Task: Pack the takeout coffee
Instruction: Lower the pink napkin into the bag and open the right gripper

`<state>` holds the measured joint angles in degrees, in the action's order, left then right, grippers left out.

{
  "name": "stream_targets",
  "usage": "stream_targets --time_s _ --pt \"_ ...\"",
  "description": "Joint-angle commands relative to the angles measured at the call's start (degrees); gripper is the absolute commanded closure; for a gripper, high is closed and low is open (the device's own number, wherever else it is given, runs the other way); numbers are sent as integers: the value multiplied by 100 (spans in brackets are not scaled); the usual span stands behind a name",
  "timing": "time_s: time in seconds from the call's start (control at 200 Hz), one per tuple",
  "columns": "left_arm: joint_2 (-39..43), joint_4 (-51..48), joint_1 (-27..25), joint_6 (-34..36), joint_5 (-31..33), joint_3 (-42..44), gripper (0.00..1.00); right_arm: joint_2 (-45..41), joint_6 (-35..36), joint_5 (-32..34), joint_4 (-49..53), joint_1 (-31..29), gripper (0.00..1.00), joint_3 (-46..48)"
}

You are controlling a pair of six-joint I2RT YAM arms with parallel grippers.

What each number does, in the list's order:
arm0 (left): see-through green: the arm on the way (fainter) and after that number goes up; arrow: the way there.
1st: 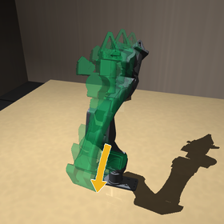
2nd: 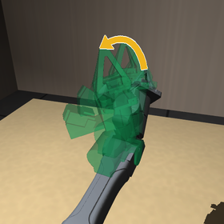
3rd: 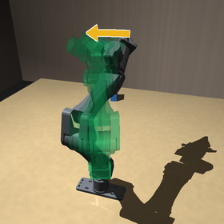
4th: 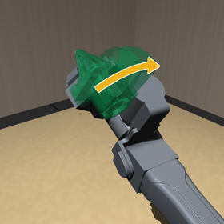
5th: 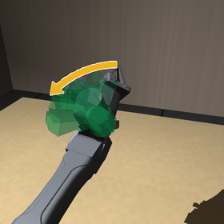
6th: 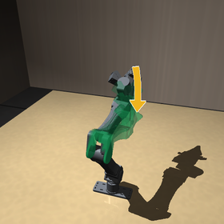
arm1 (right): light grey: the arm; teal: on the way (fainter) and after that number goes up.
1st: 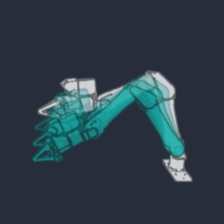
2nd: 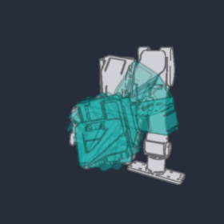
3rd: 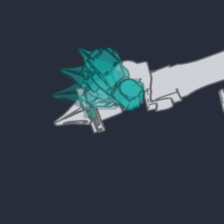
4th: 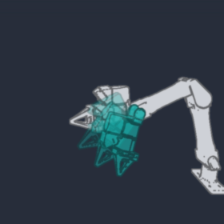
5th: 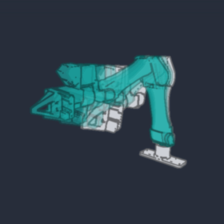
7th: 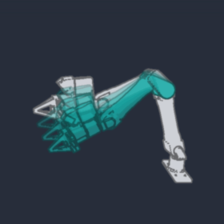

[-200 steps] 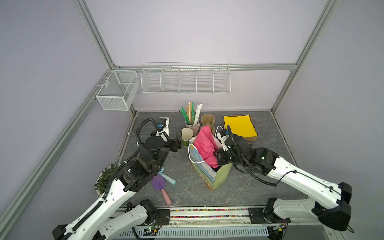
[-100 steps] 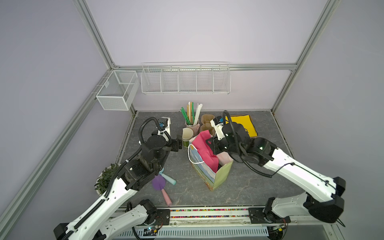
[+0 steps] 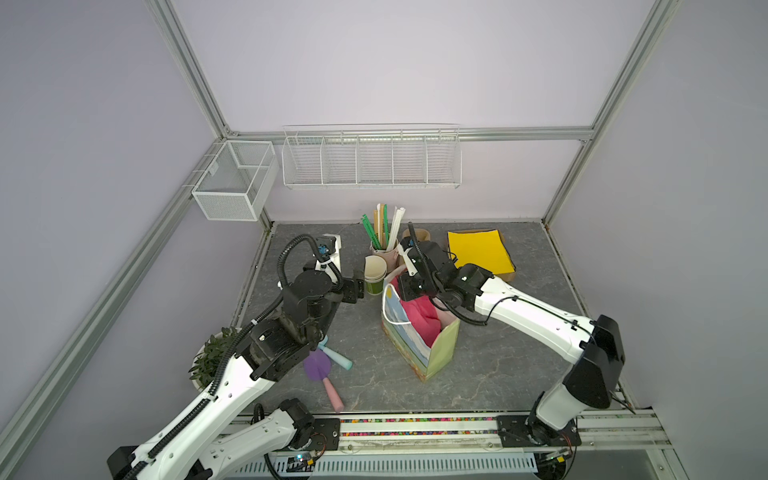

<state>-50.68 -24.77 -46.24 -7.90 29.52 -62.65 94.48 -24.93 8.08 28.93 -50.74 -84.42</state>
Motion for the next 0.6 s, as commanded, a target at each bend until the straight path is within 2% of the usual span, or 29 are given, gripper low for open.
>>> stream_targets --time_s 0.0,0.1,0.2,0.375,0.505,0.595 --pt "0 -54 27 32 -62 -10 20 -258 -137 80 32 -69 90 211" --pt "-26 -63 27 26 -93 -27 20 -630 37 152 231 -151 86 -116" --pt "-31 -77 28 25 -87 -28 20 -810 216 -86 566 -158 72 -647" --pt "-27 -39 30 26 -54 6 20 -932 532 -57 1162 -191 56 -1325" --pt "-81 11 36 6 -1 25 20 -1360 864 -125 1207 -182 33 -1462" --pt "-35 176 90 -89 190 131 18 -1886 1146 286 1145 -111 13 -1383"
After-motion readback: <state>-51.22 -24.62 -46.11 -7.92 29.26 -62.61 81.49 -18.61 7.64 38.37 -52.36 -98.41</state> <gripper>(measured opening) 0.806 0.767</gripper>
